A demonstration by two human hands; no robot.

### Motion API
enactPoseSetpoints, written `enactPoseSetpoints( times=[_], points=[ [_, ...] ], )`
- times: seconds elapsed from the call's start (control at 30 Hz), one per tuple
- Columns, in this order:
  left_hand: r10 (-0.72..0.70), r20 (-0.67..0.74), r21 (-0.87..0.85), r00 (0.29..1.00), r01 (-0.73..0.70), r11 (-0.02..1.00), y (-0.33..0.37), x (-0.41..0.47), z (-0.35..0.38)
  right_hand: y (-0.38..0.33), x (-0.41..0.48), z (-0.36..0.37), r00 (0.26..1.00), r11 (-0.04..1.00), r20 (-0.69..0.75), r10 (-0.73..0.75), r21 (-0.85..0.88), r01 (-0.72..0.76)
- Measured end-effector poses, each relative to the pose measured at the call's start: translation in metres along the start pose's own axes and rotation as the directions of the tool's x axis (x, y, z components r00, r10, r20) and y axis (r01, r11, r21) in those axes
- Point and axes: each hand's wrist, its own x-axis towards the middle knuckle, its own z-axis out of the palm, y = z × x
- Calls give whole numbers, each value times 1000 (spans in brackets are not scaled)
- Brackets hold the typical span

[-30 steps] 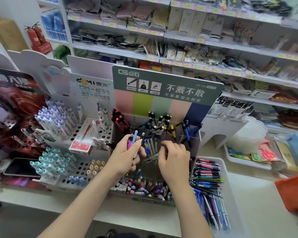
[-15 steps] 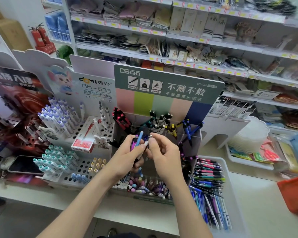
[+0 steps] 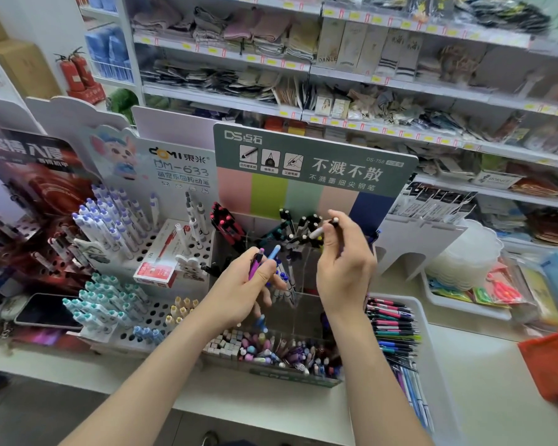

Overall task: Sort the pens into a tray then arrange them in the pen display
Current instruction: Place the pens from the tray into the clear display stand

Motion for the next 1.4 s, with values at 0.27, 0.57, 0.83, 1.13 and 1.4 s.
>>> enactPoseSetpoints(
  times=[0.27,0.57,0.83,1.13,1.4],
  points=[
    [-102,-30,-166,994,96,981,8,8,6,21,-2,23,982,924,182,-56,-363,120],
    [-108,73,-198,991,120,973,10,-4,9,-22,-55,8,794,776,469,387,300,-555],
    [-30,-124,226,992,57,973,-29,-9,-11,-16,-68,4,895,832,162,415,330,-445],
    [-35,-179,317,983,92,944,-49,-21,-25,-13,-99,15,883,851,212,419,248,-463],
    [-2,-189,318,982,63,946,-50,-28,-24,-2,-115,26,930,995,366,-31,101,-6]
  ],
)
